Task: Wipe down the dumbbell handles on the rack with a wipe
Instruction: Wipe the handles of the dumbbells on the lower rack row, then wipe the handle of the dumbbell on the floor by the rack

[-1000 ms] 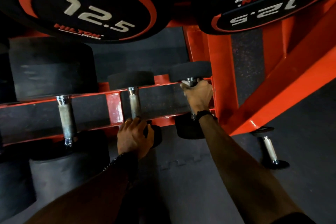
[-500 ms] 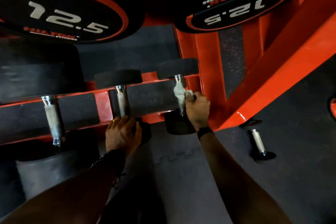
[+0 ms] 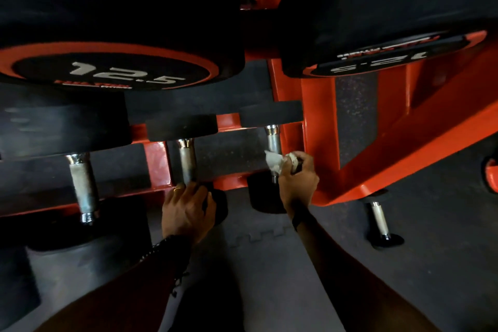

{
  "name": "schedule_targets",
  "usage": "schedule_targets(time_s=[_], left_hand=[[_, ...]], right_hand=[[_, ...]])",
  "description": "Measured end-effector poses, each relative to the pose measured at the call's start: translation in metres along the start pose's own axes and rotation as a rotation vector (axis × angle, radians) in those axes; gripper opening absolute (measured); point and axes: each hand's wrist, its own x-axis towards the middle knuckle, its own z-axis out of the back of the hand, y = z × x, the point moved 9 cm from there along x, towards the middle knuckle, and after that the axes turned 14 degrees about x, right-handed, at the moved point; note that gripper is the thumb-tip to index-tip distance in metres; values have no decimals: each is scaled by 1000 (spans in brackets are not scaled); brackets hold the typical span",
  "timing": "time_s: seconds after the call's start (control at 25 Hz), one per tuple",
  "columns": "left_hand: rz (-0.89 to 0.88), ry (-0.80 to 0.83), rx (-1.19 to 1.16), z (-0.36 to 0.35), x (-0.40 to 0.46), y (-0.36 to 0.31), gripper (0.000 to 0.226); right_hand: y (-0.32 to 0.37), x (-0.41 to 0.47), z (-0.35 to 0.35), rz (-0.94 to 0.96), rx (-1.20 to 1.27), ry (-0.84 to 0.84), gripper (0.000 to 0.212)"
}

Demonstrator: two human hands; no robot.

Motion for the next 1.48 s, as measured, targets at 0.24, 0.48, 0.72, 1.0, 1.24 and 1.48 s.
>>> schedule_targets(time_s=[0.24,0.48,0.72,1.0,1.24,1.48], left_hand=[[-6,77,28,-4,2,0,26],[-36,59,33,1,2,-2,28],[-56,-18,17,2,-2,-4,30],[-79,-52,77,6,-5,-14,30],[-385,-346,101,21,-50,-98,27],[-692,2,-129,-62,-148,-277,19]], right_hand=[[1,1,-4,14,-57,16,31],[10,-2,-6,108,-54,26,21],[13,-4,-10,118,-93,83,23],[12,-7,-7,39,-63,182,24],[-13,-56,78,308,333,188,9],[-211,-90,227,53,-18,187,15]])
